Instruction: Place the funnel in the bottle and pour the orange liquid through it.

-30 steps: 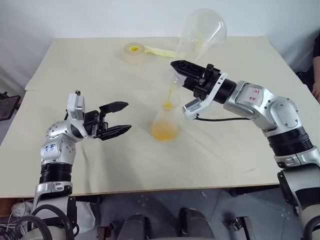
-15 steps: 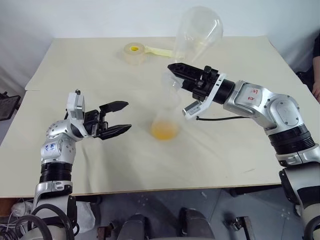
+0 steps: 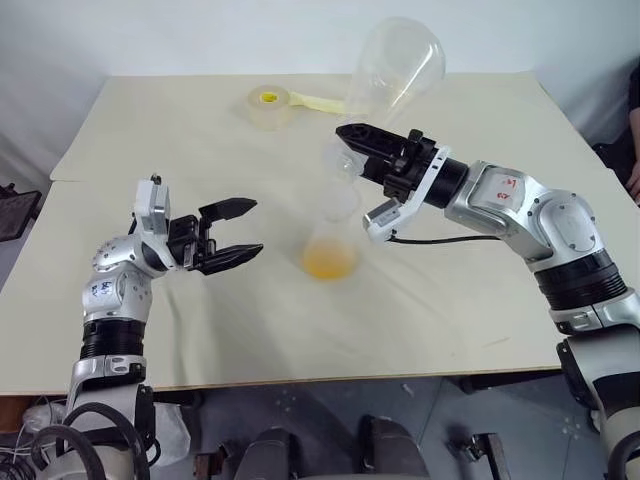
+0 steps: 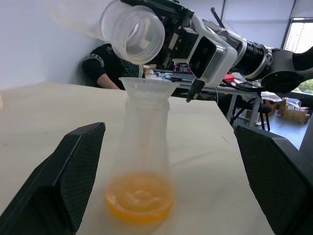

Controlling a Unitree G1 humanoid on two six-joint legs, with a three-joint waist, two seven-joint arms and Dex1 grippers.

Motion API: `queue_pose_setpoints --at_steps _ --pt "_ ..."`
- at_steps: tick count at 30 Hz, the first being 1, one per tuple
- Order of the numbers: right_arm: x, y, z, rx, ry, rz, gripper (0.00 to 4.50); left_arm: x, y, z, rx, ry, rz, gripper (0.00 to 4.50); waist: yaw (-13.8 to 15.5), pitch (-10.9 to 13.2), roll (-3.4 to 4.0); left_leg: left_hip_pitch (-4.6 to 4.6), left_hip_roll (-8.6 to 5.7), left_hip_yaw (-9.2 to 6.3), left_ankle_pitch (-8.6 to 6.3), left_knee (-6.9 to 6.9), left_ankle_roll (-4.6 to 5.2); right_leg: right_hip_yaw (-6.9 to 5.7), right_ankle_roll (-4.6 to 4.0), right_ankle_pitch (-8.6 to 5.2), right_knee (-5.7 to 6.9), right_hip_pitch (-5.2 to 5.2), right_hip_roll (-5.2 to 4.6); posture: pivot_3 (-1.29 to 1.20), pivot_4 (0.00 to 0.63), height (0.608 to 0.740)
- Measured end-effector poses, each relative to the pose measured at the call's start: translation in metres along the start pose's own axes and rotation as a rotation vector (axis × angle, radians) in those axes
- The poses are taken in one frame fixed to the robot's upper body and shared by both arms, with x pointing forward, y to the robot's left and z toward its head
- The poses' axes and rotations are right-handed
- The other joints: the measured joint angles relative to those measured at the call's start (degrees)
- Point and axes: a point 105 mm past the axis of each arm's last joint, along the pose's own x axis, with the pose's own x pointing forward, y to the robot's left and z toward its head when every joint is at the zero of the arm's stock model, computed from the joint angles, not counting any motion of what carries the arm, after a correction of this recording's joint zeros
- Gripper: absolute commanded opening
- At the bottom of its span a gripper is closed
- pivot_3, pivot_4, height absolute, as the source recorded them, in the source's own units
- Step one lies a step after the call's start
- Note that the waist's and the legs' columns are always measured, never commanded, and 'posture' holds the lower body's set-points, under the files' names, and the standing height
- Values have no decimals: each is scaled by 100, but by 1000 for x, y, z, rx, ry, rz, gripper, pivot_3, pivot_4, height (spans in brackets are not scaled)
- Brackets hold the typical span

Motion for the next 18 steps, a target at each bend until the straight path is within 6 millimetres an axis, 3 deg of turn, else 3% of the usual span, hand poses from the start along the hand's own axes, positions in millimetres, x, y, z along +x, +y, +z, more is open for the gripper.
queue_pose_setpoints --at_steps 2,10,14,18 --pt "-4 6 -3 85 42 14 2424 -1 0 -1 -5 5 0 4500 2 0 0 -1 -1 0 0 0 0 0 0 0 1 0 0 0 150 740" --pt "-31 3 -40 755 354 -132 2424 0 1 -3 -19 15 -18 4500 28 0 -1 -2 -1 -8 0 4 1 -3 0 0 8 1 -1 0 150 740" --pt "-58 5 -67 1077 511 -245 2424 1 1 -3 -16 19 -28 4500 29 0 0 -1 -9 -11 0 4 0 -5 0 0 10 2 -1 0 150 740" --pt "-100 32 -85 1396 683 -307 2424 0 1 -6 -33 27 -30 4500 35 0 0 -1 -15 -13 0 3 0 -5 0 0 12 3 -1 0 150 740"
